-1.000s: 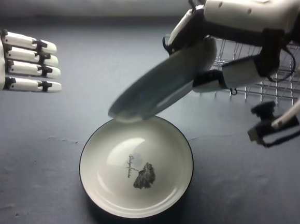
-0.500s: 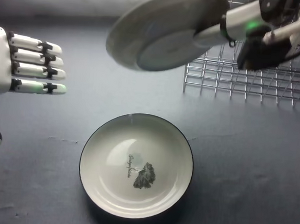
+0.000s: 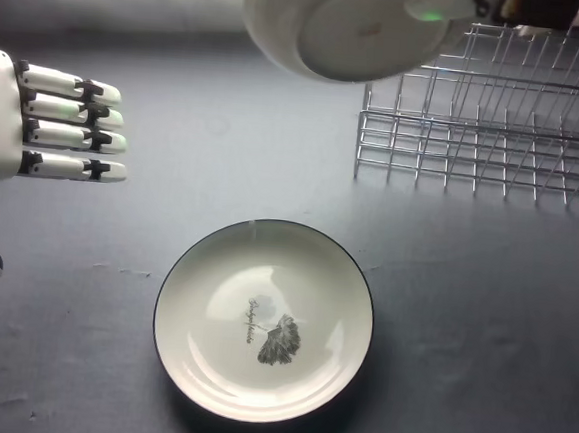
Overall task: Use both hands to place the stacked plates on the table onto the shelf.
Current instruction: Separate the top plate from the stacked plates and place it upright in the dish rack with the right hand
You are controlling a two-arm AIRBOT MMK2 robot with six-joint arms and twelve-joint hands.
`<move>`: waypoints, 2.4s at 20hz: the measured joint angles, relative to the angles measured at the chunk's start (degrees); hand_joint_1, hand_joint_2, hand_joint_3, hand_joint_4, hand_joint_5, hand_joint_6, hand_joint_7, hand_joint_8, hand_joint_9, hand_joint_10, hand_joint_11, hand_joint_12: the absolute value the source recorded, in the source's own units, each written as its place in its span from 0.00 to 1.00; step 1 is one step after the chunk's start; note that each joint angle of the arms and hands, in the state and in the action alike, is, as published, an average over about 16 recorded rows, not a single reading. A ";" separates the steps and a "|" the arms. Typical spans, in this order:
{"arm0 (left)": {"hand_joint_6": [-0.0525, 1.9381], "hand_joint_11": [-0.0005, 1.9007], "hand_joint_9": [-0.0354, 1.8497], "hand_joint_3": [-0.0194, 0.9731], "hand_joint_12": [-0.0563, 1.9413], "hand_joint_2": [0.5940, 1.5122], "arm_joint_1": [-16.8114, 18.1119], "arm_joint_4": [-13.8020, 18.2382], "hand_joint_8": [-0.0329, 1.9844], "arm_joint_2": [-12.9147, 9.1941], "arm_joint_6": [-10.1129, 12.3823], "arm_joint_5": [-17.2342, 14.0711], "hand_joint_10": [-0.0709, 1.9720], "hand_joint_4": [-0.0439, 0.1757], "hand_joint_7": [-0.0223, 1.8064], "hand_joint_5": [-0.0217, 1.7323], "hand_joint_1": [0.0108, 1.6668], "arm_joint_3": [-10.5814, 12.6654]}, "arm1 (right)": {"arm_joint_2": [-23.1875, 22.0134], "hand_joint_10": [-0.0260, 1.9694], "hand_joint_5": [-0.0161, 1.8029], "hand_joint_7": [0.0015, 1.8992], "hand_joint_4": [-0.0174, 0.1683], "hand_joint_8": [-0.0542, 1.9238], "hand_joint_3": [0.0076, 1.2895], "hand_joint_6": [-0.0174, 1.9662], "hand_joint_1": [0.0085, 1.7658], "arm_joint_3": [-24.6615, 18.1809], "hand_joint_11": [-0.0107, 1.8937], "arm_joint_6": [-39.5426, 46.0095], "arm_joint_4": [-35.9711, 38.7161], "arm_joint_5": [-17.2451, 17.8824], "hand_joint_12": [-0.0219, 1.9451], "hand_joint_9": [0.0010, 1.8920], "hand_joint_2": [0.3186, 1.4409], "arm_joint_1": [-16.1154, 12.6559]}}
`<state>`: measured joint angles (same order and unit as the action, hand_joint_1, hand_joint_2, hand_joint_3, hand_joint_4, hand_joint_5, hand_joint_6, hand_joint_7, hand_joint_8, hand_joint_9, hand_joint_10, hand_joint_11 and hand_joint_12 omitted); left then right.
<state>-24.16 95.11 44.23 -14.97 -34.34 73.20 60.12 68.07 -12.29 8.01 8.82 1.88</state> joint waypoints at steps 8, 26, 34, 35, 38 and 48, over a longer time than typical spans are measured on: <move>0.03 0.01 0.03 0.02 0.03 0.55 0.40 0.24 0.03 0.17 0.00 0.01 0.04 0.20 0.03 0.03 0.01 -0.03 | -1.66 0.52 0.53 0.58 0.05 0.36 0.00 0.48 0.74 2.69 0.40 0.27 -2.38 -1.86 0.61 0.52 0.61 -0.99; 0.03 0.01 0.03 0.03 0.03 0.56 0.32 0.60 0.03 1.29 6.00 -4.66 0.04 0.21 0.03 0.03 0.01 0.43 | -5.01 0.52 0.53 0.59 0.05 0.34 0.00 0.47 0.75 5.24 0.40 0.11 0.56 0.27 0.61 0.53 0.60 3.16; 0.03 0.01 0.03 0.03 0.03 0.57 -2.34 0.29 0.03 4.72 13.43 -16.90 0.04 0.21 0.04 0.03 0.01 3.71 | -5.17 0.52 0.53 0.60 0.05 0.33 0.00 0.47 0.75 5.84 0.40 0.08 4.09 3.03 0.62 0.53 0.59 8.38; 0.03 0.01 0.03 0.03 0.03 0.57 -2.78 0.27 0.03 5.28 13.86 -18.74 0.04 0.21 0.04 0.03 0.01 4.24 | -5.15 0.52 0.53 0.60 0.05 0.33 0.00 0.47 0.75 5.91 0.40 0.07 4.51 3.41 0.62 0.53 0.59 9.08; 0.03 0.01 0.03 0.03 0.03 0.57 -4.12 0.09 0.03 7.02 14.04 -23.80 0.04 0.20 0.04 0.03 0.01 5.79 | -5.11 0.52 0.53 0.60 0.05 0.34 0.00 0.47 0.75 6.13 0.40 -0.03 5.67 4.41 0.62 0.52 0.59 11.04; 0.03 0.01 0.03 0.03 0.03 0.57 -6.82 1.17 0.02 12.15 10.87 -30.88 0.04 0.20 0.03 0.03 0.01 8.98 | -5.06 0.31 0.46 0.52 0.05 0.29 0.00 0.39 0.71 6.71 0.33 -0.68 9.39 7.83 0.62 0.52 0.63 15.19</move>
<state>-30.98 96.27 56.38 -4.10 -65.22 82.18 55.06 74.78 -12.97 17.40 16.65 17.07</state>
